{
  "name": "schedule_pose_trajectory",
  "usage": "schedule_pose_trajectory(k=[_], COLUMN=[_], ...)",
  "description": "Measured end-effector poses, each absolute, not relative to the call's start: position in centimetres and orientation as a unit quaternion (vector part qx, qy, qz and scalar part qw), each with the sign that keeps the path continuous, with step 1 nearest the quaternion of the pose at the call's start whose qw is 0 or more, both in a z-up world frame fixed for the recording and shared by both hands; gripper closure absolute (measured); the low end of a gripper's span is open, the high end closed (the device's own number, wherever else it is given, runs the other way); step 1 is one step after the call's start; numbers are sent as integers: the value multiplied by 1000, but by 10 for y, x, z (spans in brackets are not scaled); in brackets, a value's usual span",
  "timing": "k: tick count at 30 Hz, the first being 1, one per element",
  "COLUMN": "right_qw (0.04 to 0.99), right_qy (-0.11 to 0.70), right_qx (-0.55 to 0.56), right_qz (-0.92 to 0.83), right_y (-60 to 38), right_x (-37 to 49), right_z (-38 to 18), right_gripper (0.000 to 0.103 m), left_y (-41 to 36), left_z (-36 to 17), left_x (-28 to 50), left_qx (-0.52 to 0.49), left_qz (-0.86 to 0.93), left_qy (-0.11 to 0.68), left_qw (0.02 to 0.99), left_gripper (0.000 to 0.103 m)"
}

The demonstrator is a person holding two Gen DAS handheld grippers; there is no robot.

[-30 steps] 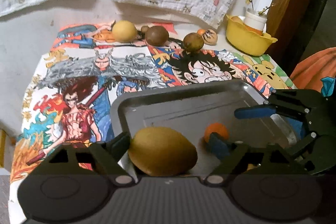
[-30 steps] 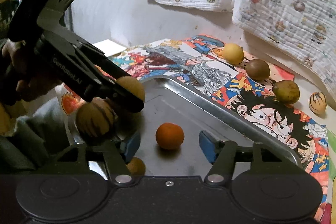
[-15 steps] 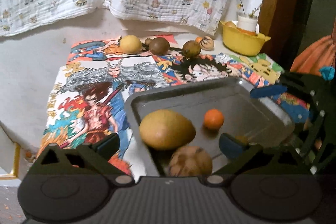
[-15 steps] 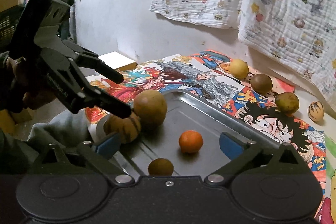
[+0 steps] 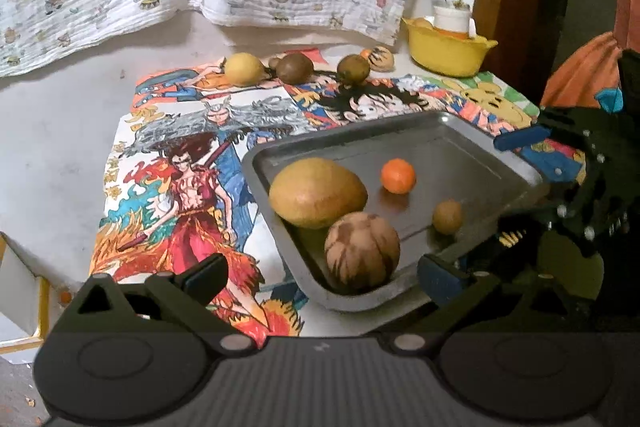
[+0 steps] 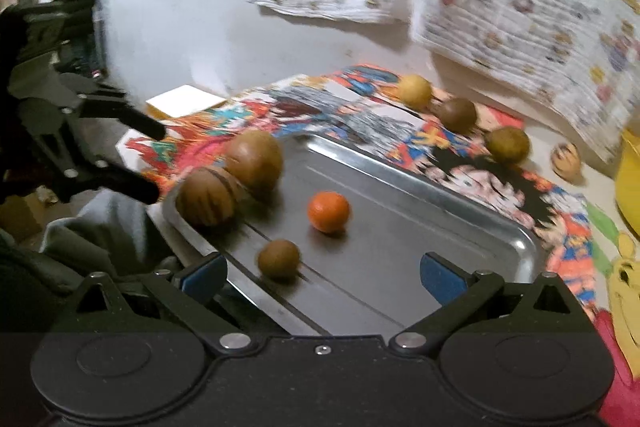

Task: Organize fruits
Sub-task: 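Lower the oval fruit into the tray and open the left gripper, then move both tools away from the tray toward the remaining brown fruits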

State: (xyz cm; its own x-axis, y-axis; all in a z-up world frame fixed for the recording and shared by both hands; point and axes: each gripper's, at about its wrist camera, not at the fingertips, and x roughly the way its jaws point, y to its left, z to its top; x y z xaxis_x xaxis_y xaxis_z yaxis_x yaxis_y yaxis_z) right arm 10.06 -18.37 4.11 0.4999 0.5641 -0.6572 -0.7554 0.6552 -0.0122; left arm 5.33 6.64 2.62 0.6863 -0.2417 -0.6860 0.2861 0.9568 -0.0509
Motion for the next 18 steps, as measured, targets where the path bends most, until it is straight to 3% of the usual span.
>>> schedule_pose_trajectory(k=[18], right_qw=[883], right_qy=[328], right_qx=[-139], right_qz=[306], right_y=[-218], right_x=[134], right_z=[39], right_gripper=[1], left_y=[74], left_z=[31], left_x=[71], left_qx=[60], left_qz=[-147], left_qy=[387], left_qw=[908], left_gripper=[0])
